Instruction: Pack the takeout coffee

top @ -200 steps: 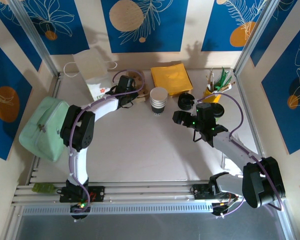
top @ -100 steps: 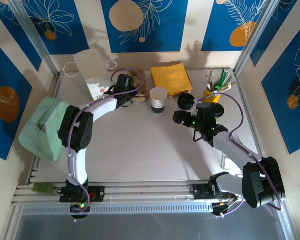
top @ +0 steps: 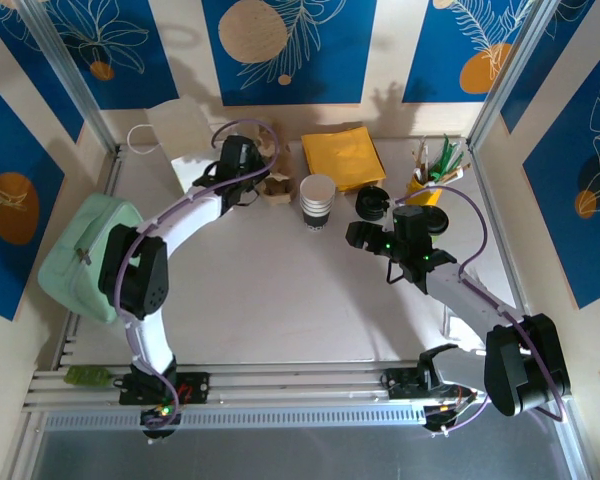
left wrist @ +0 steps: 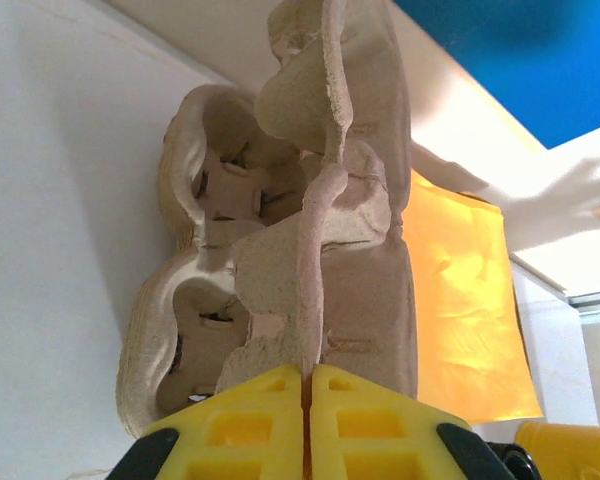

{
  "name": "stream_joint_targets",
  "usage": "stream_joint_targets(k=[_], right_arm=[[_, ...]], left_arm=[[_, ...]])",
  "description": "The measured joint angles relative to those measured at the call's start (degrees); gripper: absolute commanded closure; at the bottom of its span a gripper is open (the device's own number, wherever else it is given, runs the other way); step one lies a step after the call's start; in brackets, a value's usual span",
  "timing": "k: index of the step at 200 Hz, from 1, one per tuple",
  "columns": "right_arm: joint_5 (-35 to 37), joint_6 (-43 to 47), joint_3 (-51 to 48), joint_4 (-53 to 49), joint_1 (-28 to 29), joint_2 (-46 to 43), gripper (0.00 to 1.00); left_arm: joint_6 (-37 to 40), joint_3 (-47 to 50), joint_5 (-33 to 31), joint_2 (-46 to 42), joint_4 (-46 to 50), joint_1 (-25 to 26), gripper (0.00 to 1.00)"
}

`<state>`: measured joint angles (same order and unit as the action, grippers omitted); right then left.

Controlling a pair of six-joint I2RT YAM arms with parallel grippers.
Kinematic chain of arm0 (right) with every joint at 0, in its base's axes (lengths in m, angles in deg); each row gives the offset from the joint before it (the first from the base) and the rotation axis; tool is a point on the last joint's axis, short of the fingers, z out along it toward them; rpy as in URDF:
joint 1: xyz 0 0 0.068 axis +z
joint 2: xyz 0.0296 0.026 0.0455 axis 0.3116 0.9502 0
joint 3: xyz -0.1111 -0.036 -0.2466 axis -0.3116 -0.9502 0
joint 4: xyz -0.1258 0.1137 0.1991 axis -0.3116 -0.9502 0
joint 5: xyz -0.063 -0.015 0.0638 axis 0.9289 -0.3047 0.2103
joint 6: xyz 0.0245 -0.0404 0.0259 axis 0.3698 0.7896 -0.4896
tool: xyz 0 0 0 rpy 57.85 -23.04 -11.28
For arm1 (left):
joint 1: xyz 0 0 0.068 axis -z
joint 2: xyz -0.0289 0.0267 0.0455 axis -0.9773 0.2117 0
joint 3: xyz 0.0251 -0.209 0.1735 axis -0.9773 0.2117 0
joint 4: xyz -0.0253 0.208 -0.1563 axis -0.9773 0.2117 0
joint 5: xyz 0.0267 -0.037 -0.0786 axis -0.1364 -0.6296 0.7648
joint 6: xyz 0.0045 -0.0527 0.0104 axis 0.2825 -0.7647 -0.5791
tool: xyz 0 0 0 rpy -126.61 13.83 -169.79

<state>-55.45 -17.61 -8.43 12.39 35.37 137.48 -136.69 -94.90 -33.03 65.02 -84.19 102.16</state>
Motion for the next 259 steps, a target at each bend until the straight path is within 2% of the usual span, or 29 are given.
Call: stream_joint_targets(k=[86,117,138,178,204,259], right_arm=[[-3.48,-0.04,0.00,0.44,0.46,-2.62,0.16],[-6.97,0.87,0.15,1.09,1.29,-2.62,0.17],[-10.21,3.13,3.74,-2.05,2.71,-1.55,0.17],[-12.48,8.79,18.32,-13.64,8.00,-0.28,0.17],[-12.28,11.04,26.27,-21.57,12.74,-0.35,0.18],[-8.46,14.36,35.06,-34.93,25.03,1.53,0.19]], left_arm=[[7.08,3.37,1.81,-19.76,14.32,0.00,0.93],[8.94,8.41,4.17,-29.29,20.06,0.00,0.93],[10.36,12.07,6.49,-34.91,24.92,0.00,0.93],[13.49,17.99,16.68,-41.86,31.39,-0.11,0.93],[16.31,20.06,23.30,-42.95,35.15,-0.20,0.94],[20.44,23.08,36.00,-43.39,38.64,-0.26,0.94]])
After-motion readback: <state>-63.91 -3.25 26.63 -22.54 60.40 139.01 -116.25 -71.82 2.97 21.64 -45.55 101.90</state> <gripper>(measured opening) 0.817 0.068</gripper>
